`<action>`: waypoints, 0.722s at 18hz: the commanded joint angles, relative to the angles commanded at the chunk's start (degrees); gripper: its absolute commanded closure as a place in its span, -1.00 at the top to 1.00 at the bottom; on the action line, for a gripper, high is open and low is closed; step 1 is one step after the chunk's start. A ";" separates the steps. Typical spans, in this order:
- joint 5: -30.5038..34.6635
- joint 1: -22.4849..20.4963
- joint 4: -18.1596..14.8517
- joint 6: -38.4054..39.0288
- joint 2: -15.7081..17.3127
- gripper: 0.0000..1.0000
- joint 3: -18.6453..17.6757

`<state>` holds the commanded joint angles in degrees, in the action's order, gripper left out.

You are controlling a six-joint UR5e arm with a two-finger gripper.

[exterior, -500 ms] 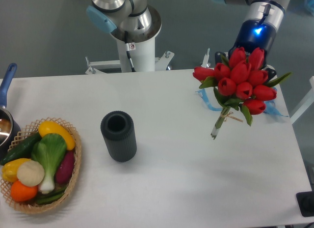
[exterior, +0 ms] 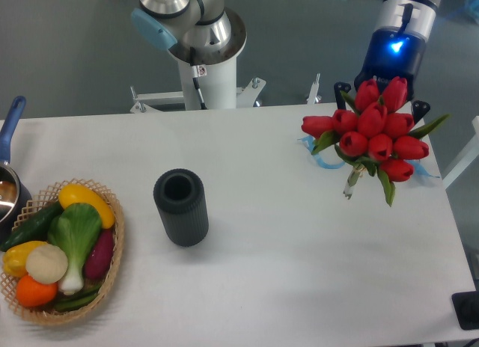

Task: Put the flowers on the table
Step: 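Carry the red tulip bouquet by its stems, lowering it toward the table, then lower the tulip bouquet and lay it flat on the table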

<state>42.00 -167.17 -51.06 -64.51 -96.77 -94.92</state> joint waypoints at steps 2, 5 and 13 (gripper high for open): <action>3.77 0.35 -0.09 -0.09 0.26 -0.27 0.00; 13.43 3.59 -0.09 -0.17 0.35 -0.28 0.44; 44.29 16.78 -0.79 -1.40 -7.46 -0.28 3.34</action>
<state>86.29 -150.39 -51.86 -65.91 -104.23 -91.58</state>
